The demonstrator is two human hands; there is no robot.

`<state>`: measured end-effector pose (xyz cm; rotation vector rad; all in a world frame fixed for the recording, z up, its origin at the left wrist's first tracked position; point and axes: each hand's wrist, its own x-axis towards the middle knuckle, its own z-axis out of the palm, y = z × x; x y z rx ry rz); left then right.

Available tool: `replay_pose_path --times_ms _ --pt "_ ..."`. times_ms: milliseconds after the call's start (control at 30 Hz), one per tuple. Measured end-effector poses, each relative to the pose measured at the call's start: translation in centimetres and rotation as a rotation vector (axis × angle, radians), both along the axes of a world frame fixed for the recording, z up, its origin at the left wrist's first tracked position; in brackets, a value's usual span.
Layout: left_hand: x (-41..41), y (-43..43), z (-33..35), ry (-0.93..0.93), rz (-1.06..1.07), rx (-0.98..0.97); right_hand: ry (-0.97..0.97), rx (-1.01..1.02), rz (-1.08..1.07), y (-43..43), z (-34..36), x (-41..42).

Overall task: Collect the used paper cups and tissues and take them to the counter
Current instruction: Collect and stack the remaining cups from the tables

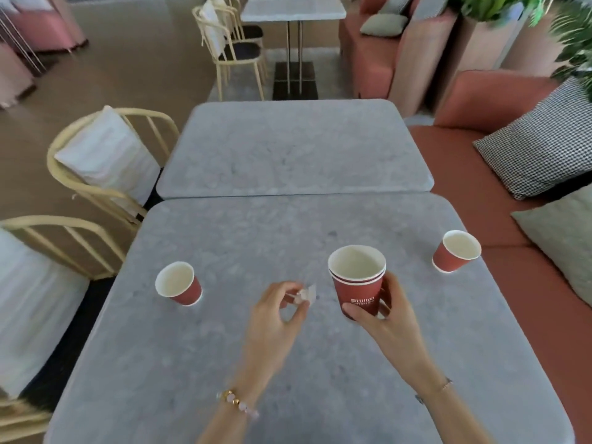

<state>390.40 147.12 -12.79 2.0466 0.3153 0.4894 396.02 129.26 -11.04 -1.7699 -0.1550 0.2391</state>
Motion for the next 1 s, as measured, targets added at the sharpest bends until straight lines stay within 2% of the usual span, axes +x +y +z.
replay_pose_path --times_ms 200,400,600,1000 --pt "-0.7 -1.9 -5.4 0.201 0.082 -0.065 0.053 0.027 0.061 -1.3 -0.6 1.0" --pt "-1.5 -2.3 -8.7 0.251 0.085 -0.009 0.065 0.037 0.09 -1.7 -0.8 1.0" --pt "-2.0 -2.6 -10.4 0.254 0.094 0.021 0.061 0.02 0.101 -1.9 -1.1 0.9" --pt "-2.9 -2.5 -10.5 0.409 0.04 0.087 0.073 0.004 0.104 -1.8 -1.6 0.1"
